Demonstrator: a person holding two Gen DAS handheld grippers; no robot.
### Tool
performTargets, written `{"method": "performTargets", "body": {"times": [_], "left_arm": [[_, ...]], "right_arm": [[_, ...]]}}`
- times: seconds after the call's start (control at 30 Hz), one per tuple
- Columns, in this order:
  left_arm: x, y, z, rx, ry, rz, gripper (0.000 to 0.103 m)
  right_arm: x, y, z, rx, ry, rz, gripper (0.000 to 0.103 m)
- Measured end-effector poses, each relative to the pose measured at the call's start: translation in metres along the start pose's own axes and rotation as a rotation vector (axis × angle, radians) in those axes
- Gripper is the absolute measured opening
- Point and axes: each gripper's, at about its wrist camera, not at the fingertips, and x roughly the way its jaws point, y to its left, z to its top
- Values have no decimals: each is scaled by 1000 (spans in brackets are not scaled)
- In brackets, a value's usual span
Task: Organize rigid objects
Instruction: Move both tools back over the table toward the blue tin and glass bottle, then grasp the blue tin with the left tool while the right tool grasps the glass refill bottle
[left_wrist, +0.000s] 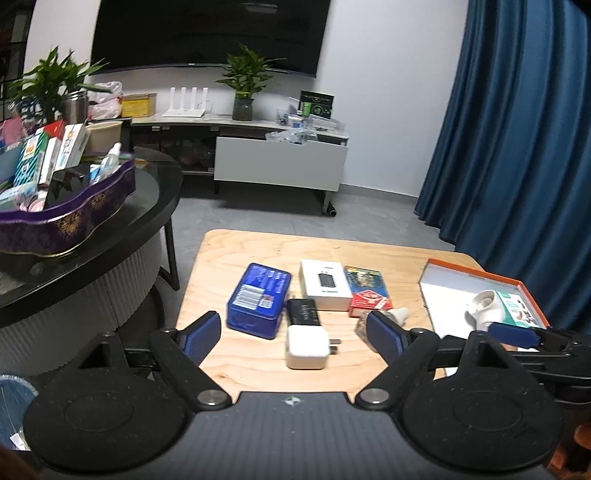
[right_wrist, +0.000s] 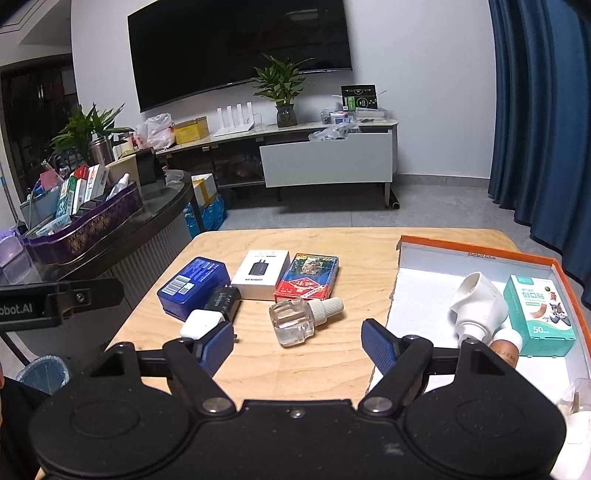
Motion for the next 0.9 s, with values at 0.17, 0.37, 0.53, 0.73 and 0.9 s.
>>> {"method": "performTargets", "body": {"times": [0.17, 0.37, 0.53, 0.73, 0.9], "left_arm": [[7, 11, -2, 3, 2, 28, 90], [22, 18, -3, 15, 30, 50, 90], [47, 22, 0, 48, 45, 73, 92], [89, 24, 7, 114, 97, 71, 92], [119, 20, 10, 172, 131, 45, 92]], "right_arm": [[7, -1, -1, -11, 14, 0, 90], [17, 0, -1, -23, 31, 13, 90], [18, 0, -2, -42, 33, 5, 90], [19, -6, 2, -54, 37, -11, 90], [27, -10, 5, -47, 51, -23, 90]]}}
